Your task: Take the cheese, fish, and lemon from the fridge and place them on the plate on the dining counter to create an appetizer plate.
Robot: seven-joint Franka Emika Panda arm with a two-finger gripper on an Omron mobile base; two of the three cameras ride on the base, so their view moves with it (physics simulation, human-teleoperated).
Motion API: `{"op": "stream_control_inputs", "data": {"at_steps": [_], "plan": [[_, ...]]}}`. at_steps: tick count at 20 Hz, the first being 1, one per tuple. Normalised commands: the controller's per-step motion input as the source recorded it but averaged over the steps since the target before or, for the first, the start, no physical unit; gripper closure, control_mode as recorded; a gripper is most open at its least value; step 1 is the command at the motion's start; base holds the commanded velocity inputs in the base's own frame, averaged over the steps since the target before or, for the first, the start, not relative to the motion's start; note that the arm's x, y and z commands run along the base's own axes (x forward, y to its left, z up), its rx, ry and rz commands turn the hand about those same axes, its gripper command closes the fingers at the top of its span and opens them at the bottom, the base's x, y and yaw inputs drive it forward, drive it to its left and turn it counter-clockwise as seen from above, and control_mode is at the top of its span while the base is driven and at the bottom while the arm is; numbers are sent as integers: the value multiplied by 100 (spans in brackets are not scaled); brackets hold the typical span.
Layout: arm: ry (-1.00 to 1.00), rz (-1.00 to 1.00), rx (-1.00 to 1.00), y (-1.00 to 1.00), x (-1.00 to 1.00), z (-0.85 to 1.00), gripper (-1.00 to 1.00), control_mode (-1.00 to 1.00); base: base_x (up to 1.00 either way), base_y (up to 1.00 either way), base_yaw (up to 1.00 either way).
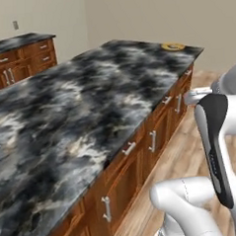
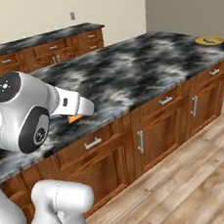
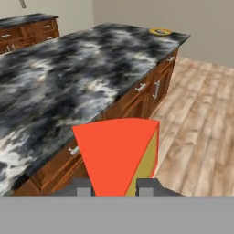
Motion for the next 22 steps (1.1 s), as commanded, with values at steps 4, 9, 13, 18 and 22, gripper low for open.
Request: {"op": "stream_control_inputs", "data": {"at_steps": [4,9,13,18,22], "plan": [[0,0,0,0,0,0,100,100,48,-100,27],[0,0,0,0,0,0,100,100,48,-100,26],[0,0,0,0,0,0,100,100,48,-100,26],[0,0,0,0,0,0,100,100,47,-100,26],[0,0,0,0,0,0,100,100,47,-100,25]]}}
